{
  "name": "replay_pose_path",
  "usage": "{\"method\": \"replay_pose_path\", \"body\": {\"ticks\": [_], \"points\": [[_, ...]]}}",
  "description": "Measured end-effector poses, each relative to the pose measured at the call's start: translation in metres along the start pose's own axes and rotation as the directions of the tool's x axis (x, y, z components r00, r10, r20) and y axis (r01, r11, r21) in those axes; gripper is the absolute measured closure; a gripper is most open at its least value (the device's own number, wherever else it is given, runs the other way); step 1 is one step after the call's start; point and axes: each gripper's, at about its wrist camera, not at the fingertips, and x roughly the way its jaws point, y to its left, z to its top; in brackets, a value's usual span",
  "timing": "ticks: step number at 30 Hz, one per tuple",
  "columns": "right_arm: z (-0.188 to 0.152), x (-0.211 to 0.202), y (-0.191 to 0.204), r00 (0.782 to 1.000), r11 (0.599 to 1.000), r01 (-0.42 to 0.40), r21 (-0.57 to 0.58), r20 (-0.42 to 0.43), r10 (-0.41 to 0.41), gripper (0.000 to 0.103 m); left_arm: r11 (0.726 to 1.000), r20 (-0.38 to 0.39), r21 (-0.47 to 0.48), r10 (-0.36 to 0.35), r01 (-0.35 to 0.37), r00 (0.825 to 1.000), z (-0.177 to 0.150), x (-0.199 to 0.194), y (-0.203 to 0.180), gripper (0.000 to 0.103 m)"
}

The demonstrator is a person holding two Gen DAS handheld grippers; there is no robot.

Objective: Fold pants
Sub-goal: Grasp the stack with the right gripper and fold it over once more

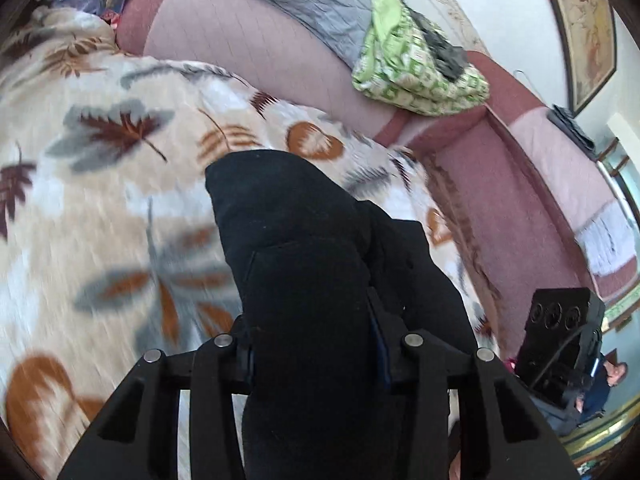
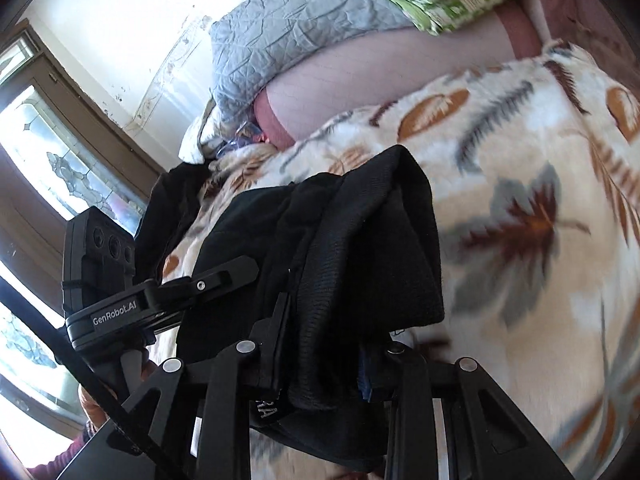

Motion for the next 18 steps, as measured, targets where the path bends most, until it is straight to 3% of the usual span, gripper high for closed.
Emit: {"method": "replay_pose_path", "body": {"ticks": [4,6,8,10,15,18], "points": [[0.018,0.034,-0.005,1.000,1.000,0.030,0.001,-0.004,-0.030,0.073,0.993,-0.022,0.039,0.111,-0.110,0.994,0.014,0.027,0.015,0.060],[0.019,0.054,-0.014,0.998,0.998,0.061,0.008,-0.022,-0.061,0.073,0.975,-0.067,0.063,0.215,-0.211,0.974,0.013,0.051,0.026,0.053],[0.014,0.075,-0.027,0.991,0.993,0.118,0.015,-0.068,-0.117,0.068,0.966,-0.088,0.074,0.255,-0.249,0.963,0.010,0.062,0.035,0.047],[0.006,0.088,-0.040,0.978,0.983,0.182,0.017,-0.102,-0.180,0.052,0.971,-0.081,0.069,0.235,-0.230,0.969,0.008,0.058,0.037,0.046],[0.002,0.068,-0.053,0.986,0.985,0.152,0.083,-0.081,-0.145,0.045,0.965,-0.018,0.123,0.235,-0.231,0.972,0.004,0.017,0.023,0.044],[0.007,0.033,-0.052,0.984,0.980,0.177,0.089,0.011,-0.179,0.044,0.966,0.029,0.136,0.218,-0.220,0.975,-0.008,-0.009,0.014,0.041]]}}
